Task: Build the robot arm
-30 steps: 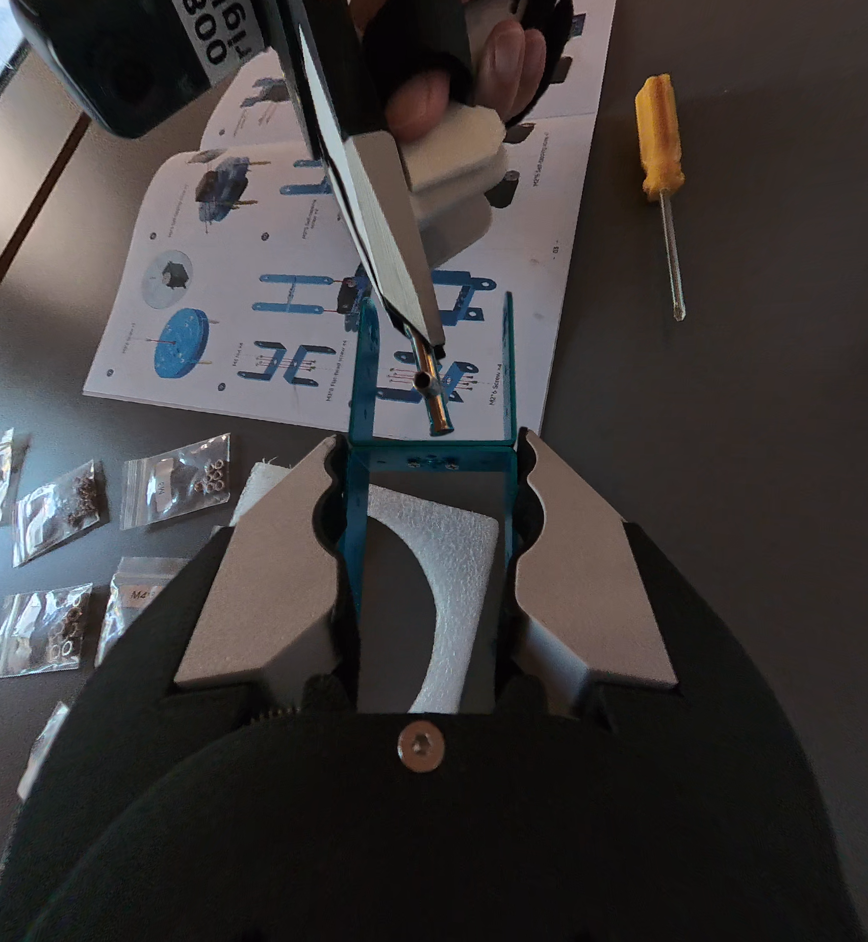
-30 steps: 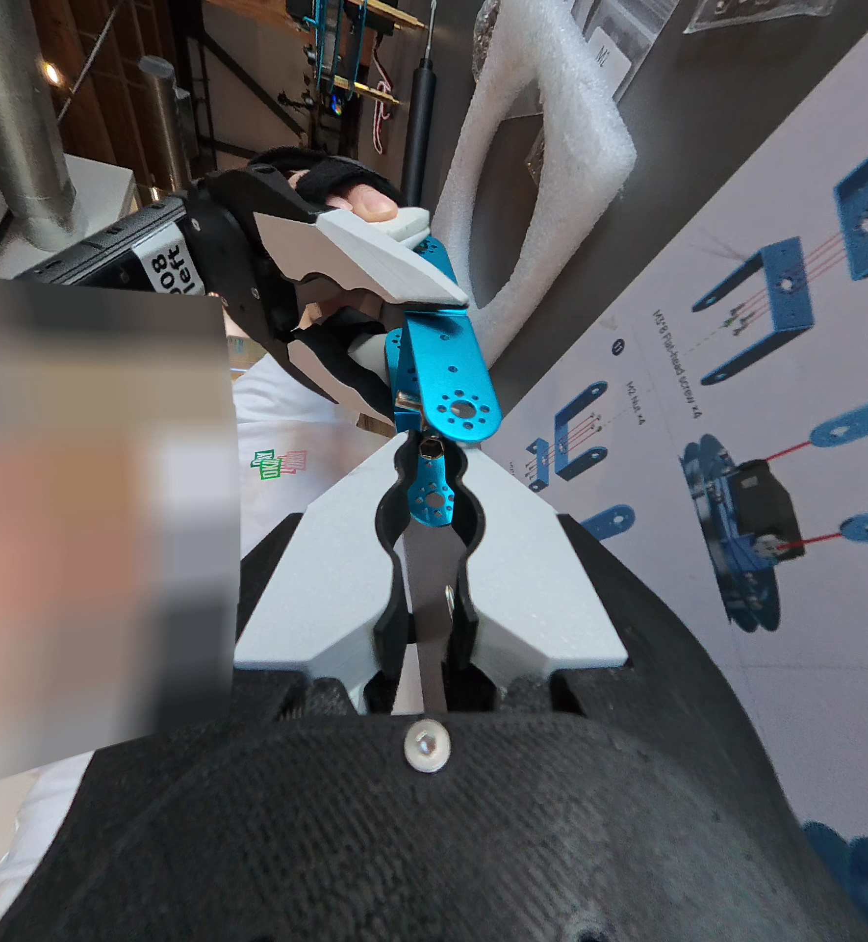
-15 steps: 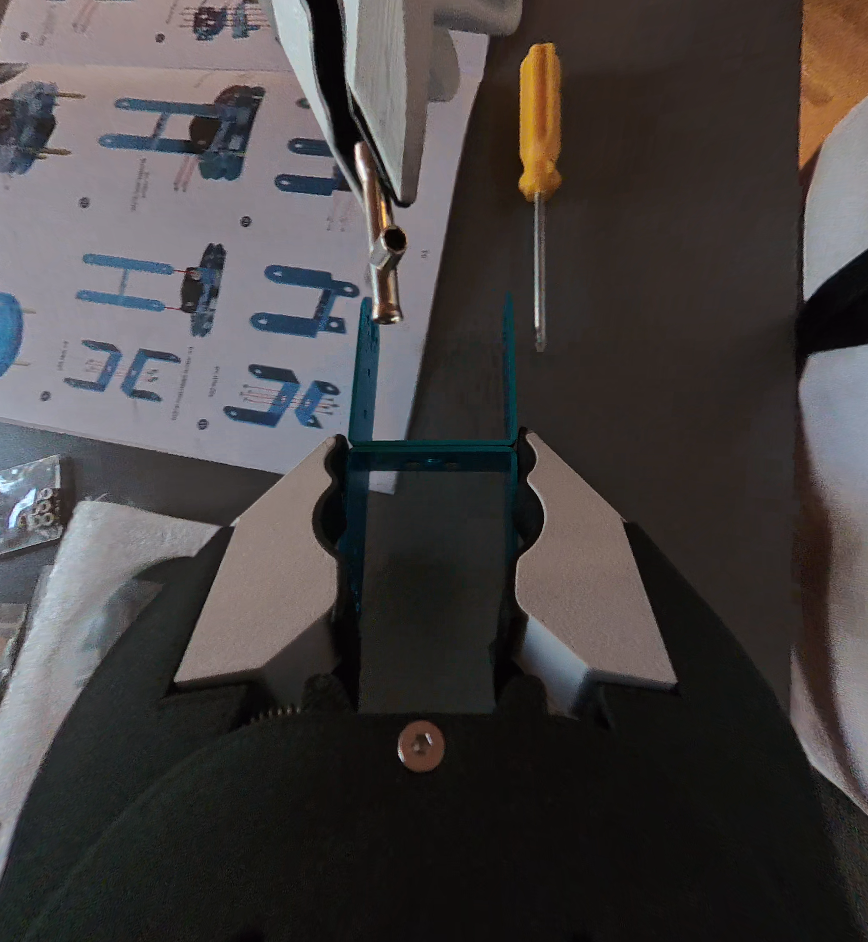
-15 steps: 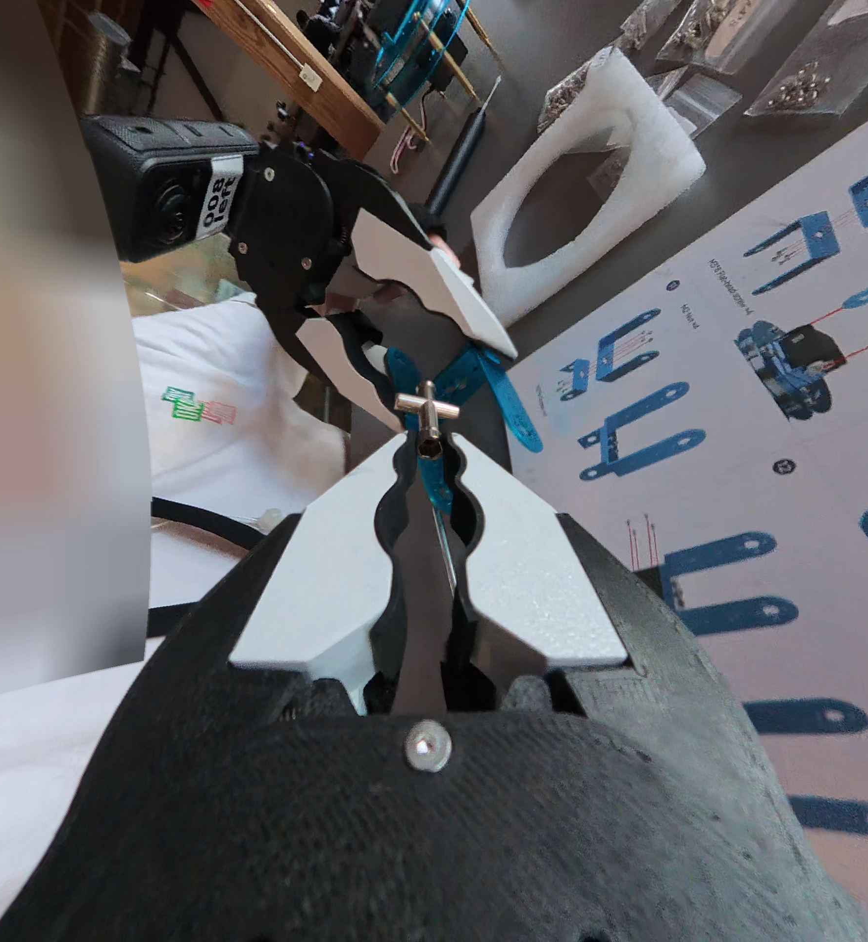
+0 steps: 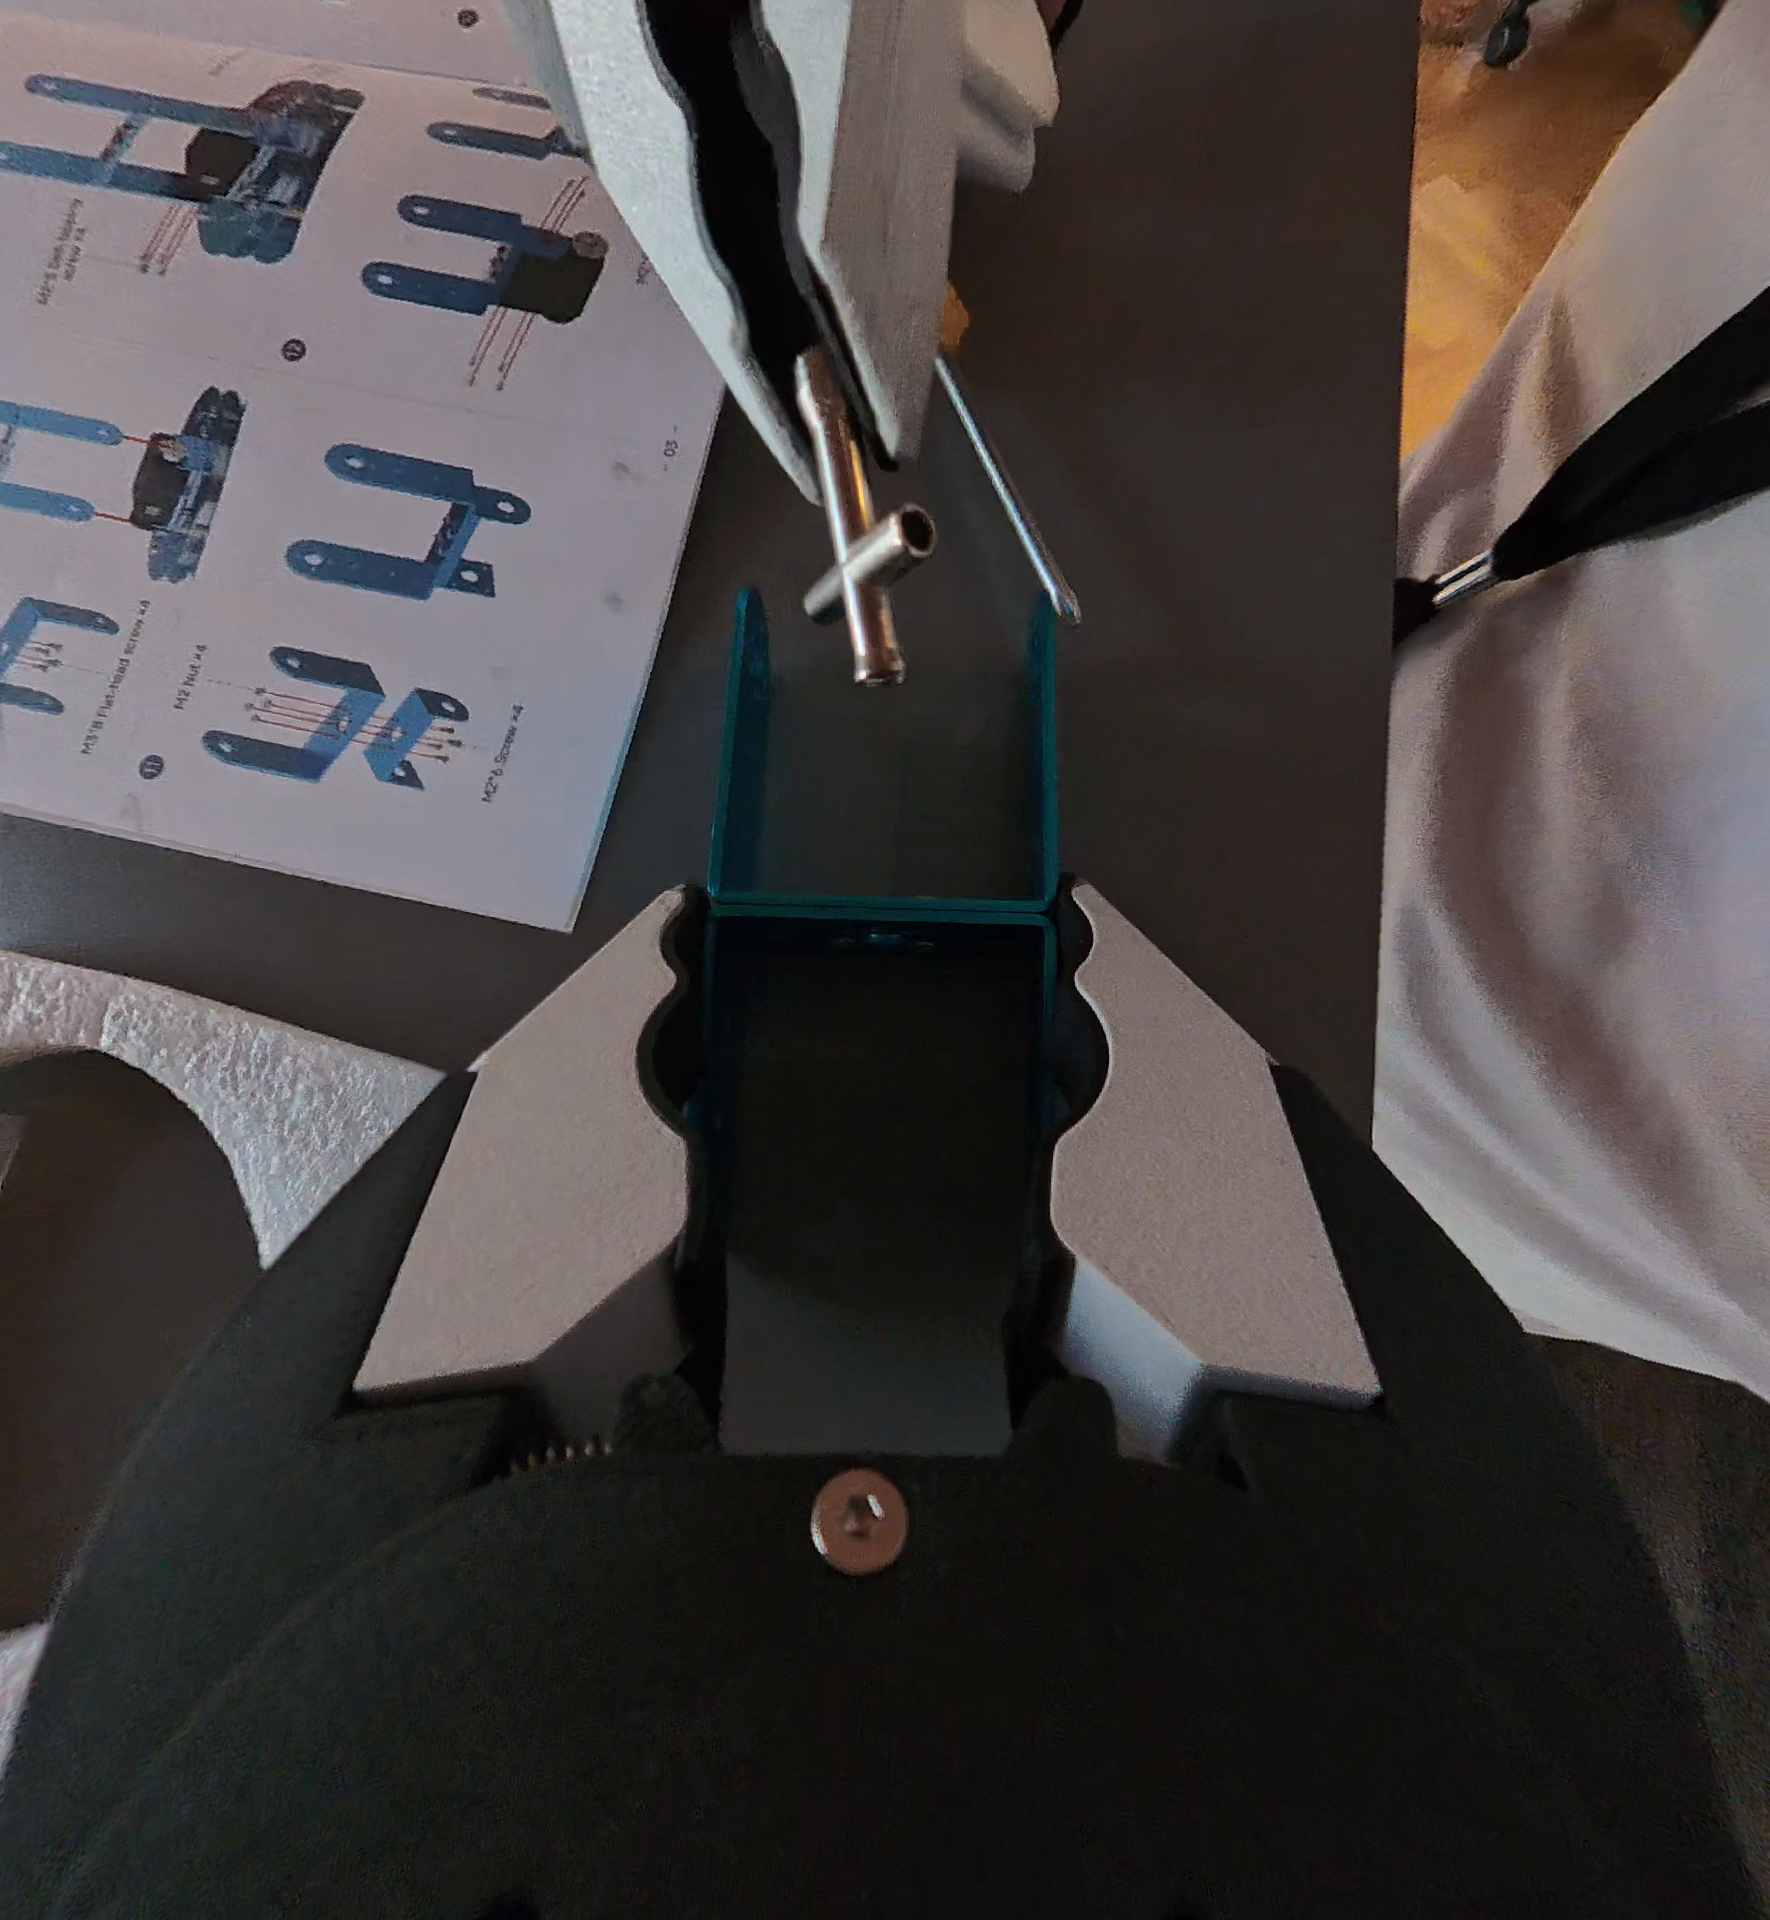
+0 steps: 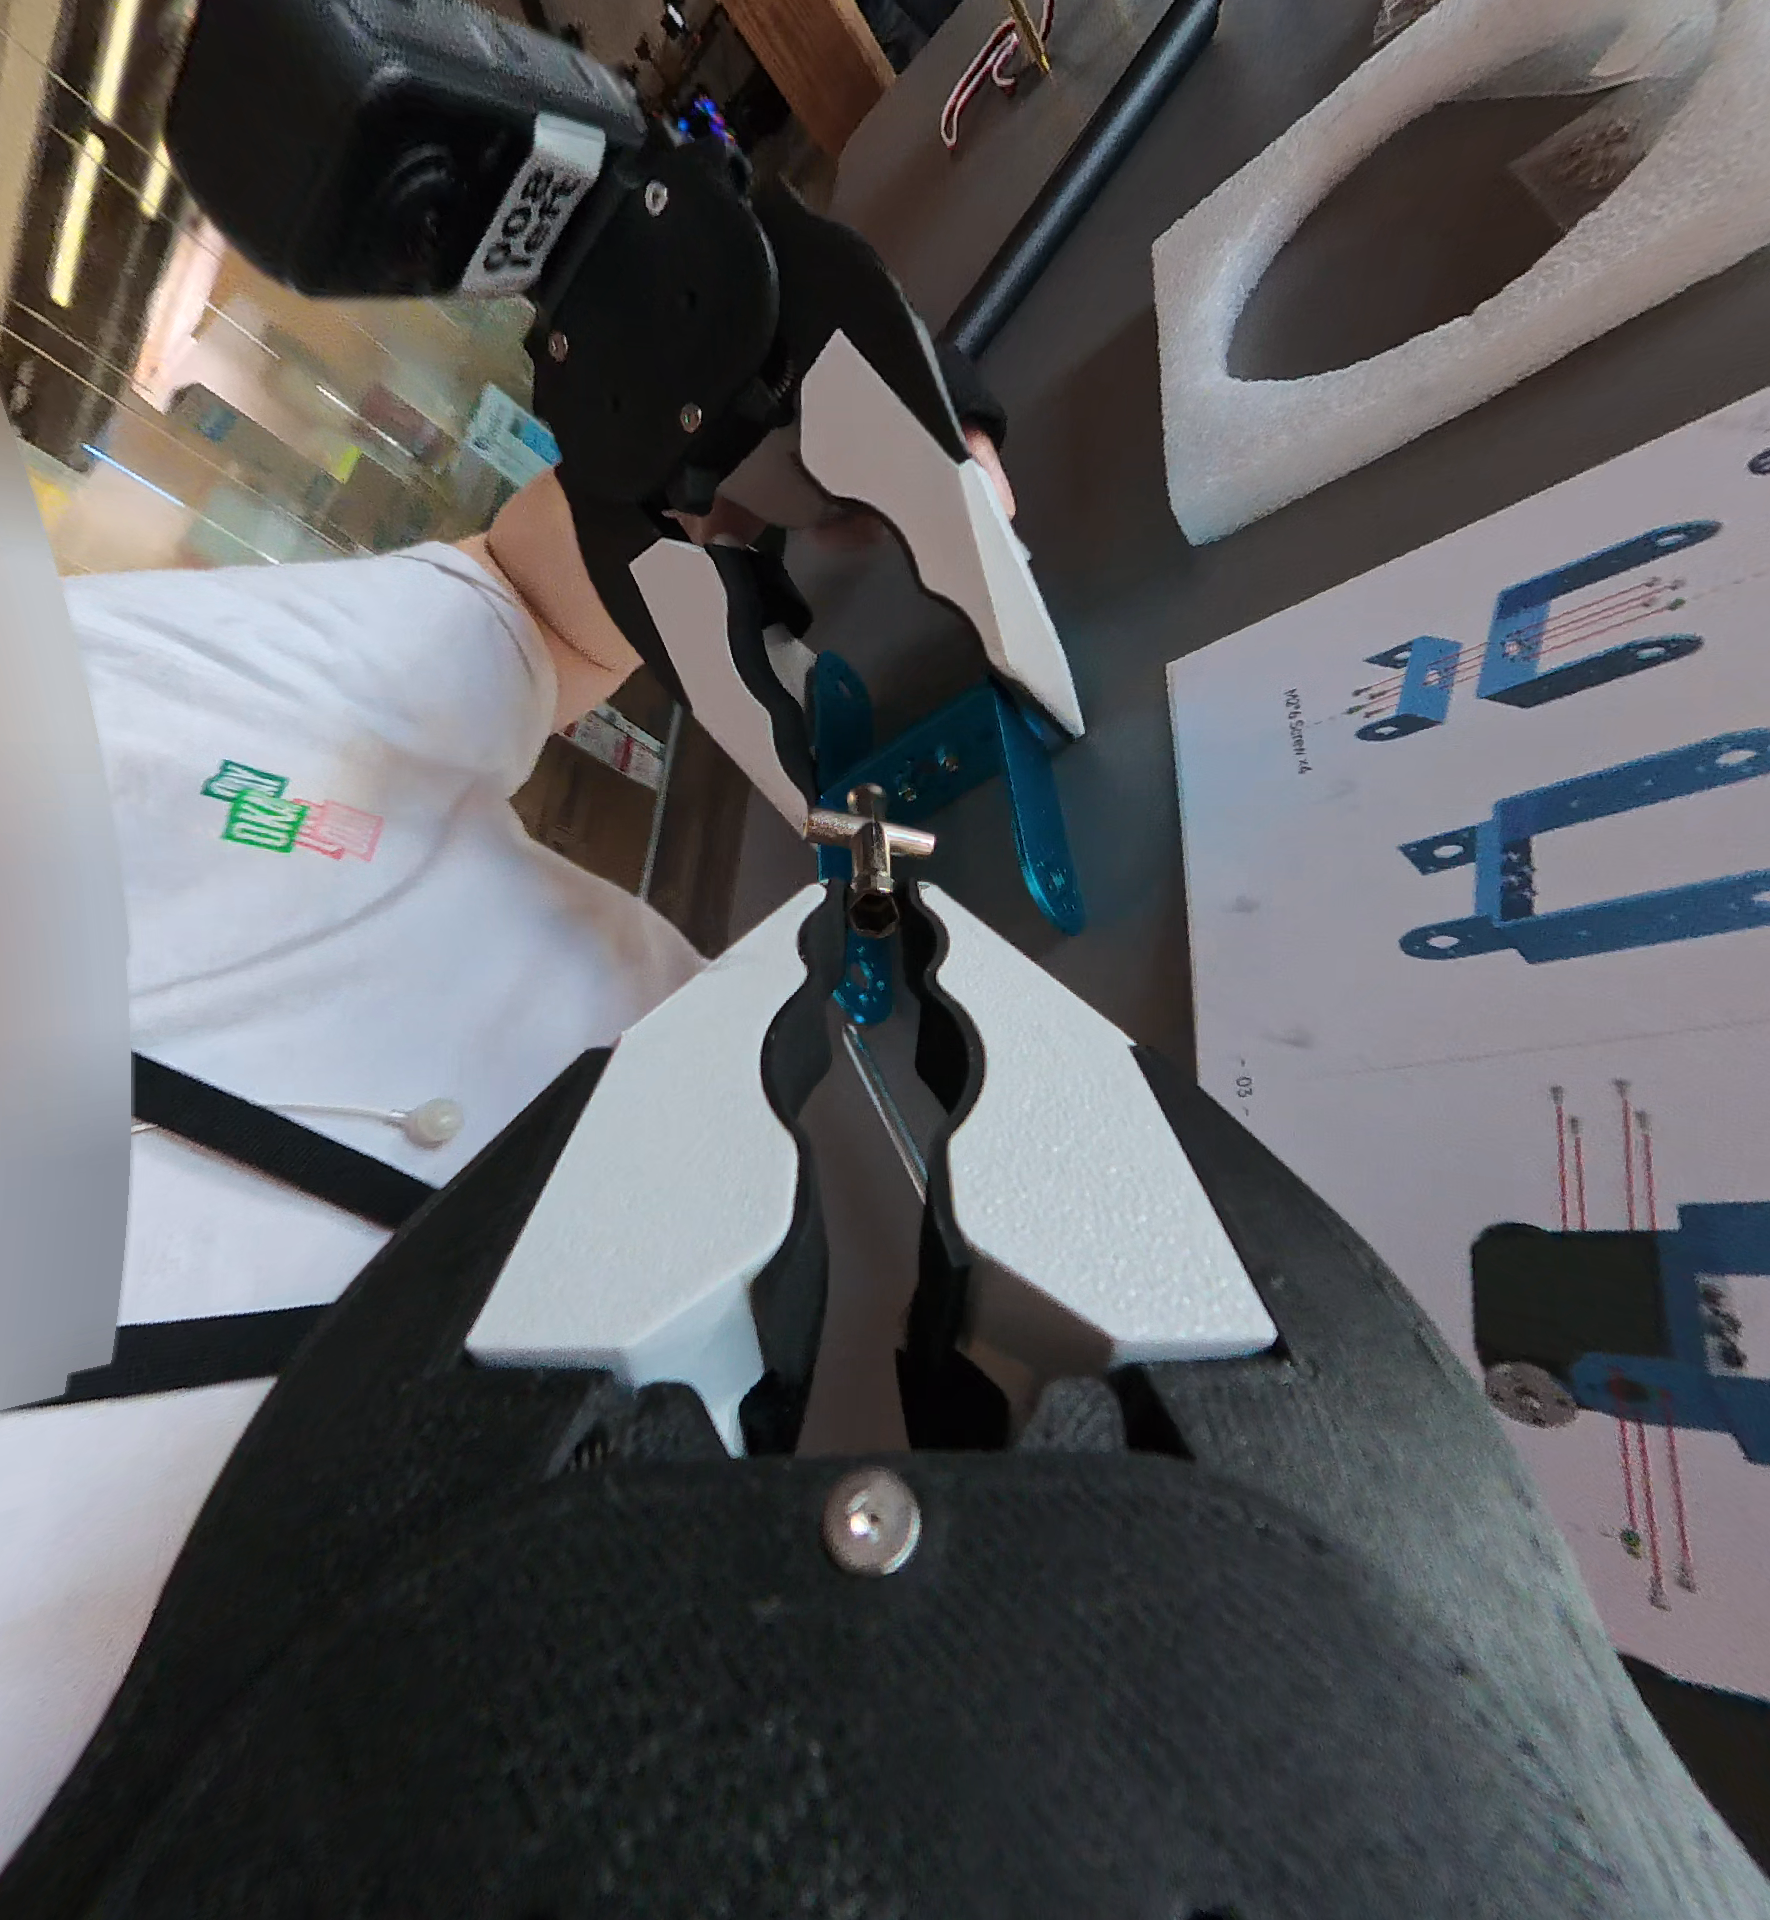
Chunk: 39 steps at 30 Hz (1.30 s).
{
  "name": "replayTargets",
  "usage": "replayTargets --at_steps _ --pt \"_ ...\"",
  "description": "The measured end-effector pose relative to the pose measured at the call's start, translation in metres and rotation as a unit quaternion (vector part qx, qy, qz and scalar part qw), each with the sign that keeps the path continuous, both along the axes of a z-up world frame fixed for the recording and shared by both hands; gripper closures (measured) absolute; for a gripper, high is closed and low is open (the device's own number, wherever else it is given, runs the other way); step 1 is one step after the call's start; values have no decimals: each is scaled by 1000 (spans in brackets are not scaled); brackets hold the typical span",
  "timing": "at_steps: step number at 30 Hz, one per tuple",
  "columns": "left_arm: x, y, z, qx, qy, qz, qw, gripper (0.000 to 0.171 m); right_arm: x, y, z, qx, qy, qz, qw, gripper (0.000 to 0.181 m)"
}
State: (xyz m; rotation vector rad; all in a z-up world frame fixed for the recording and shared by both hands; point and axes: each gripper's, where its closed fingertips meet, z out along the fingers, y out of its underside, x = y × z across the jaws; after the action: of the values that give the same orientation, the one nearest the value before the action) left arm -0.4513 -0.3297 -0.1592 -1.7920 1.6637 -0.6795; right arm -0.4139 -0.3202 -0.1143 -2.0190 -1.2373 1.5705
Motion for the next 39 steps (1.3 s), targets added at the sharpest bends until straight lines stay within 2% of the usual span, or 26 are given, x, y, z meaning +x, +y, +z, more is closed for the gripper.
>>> replayTargets --at_steps 5,8,11,13,14,17,19,22,24,26,28,31,33,34,37,39 --pt "-16 10 12 48 -7 44 998 84 3 -5 5 48 -6 -4 999 172" --pt "-11 -1 40 35 -50 66 996 98 23 1 28 101 12 -35 994 171" --pt "12 -20 51 15 -46 38 998 121 61 4 56 152 38 -83 984 172" --pt "34 -24 50 14 -22 10 1000 135 92 8 67 188 37 -124 974 172" --pt "47 -22 49 12 -11 2 1000 136 106 9 68 205 30 -138 969 172" --pt "91 -16 46 -33 7 -15 999 135 141 11 63 244 1 -180 953 172" --pt "118 -9 34 -71 46 -9 996 130 156 6 63 252 7 -200 947 172" --pt "147 5 10 -54 113 -14 992 130 172 -5 66 251 35 -222 942 172" --pt "157 19 0 -23 150 -1 988 142 186 -10 65 251 44 -238 937 172" --pt "161 17 -1 -26 175 -10 984 153 201 -15 63 254 49 -257 931 172" --pt "159 17 2 -24 201 -15 979 154 214 -19 62 248 61 -272 928 172" --pt "160 28 42 -32 112 29 993 154 223 -22 59 239 73 -286 925 172" --pt "142 44 88 -50 -1 96 994 155 222 -22 57 237 73 -289 925 172" --pt "123 51 111 -62 -61 131 988 155 219 -23 56 235 74 -287 925 172" --pt "43 64 167 -79 -231 227 943 156 203 -25 56 232 75 -273 931 172" --pt "-24 65 184 -66 -320 292 899 156 190 -25 56 233 68 -261 934 172"
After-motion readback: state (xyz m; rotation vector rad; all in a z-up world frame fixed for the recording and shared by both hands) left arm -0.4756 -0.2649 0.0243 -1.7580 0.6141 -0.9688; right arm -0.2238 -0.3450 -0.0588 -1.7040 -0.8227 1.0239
